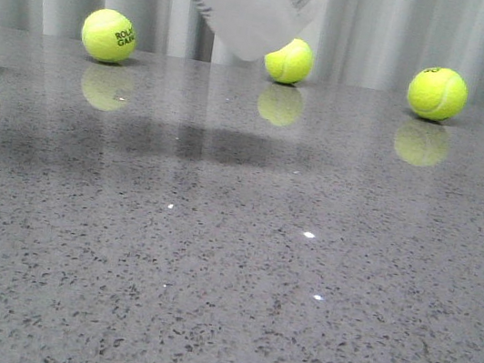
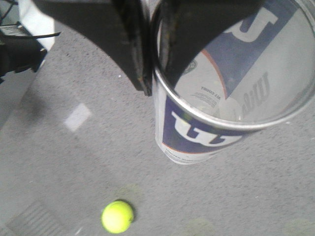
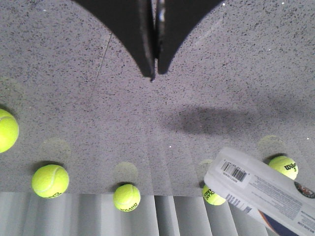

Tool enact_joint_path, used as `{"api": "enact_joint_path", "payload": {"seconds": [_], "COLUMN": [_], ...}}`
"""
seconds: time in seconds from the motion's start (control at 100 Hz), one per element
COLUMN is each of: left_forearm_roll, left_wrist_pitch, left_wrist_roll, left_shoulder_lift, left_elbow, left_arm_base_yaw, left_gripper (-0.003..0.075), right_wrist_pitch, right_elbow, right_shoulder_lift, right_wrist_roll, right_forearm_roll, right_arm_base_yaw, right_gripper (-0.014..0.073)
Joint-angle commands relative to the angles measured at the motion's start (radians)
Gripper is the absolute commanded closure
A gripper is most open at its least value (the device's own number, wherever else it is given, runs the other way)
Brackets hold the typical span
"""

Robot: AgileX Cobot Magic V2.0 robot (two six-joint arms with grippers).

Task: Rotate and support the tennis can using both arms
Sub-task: 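Lift the can's end with the left gripper, tilting it upright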

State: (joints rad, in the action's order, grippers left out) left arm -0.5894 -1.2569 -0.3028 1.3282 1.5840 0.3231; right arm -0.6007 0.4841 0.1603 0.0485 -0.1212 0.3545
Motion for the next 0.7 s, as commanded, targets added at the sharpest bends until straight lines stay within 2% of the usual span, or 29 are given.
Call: {"api": "enact_joint_path", "payload": {"seconds": [0.0,0.21,0.46,0.69], "left_forearm_roll": [0.068,0.29,0.366,0.41], "left_wrist_pitch": [-0.018,-0.018,-0.018,-0.018], "left_wrist_roll": [0.075,0.19,0.212,0.212], "left_shoulder_lift": [-0.034,-0.029,0.028,0.077], "left_elbow": [0.059,0.098,0.111,0.111], "left_arm_base_yaw": [0.066,0.216,0.34,0.369], "left_gripper": [0.0741,0.0741,0.0741,0.0741], "right_wrist_pitch": [0.086,0.086,0.086,0.086], "right_elbow": [0.024,0.024,0.024,0.024], "right_shoulder_lift": [0.012,0.012,0.012,0.012], "right_wrist_roll": [-0.001,-0.001,-0.001,-0.001], "right_forearm_roll": [-0.001,-0.001,-0.001,-0.001], "right_arm_base_yaw": [-0.005,-0.005,-0.005,-0.005], "right_gripper": [0.0649,0.0649,0.0649,0.0649]}}
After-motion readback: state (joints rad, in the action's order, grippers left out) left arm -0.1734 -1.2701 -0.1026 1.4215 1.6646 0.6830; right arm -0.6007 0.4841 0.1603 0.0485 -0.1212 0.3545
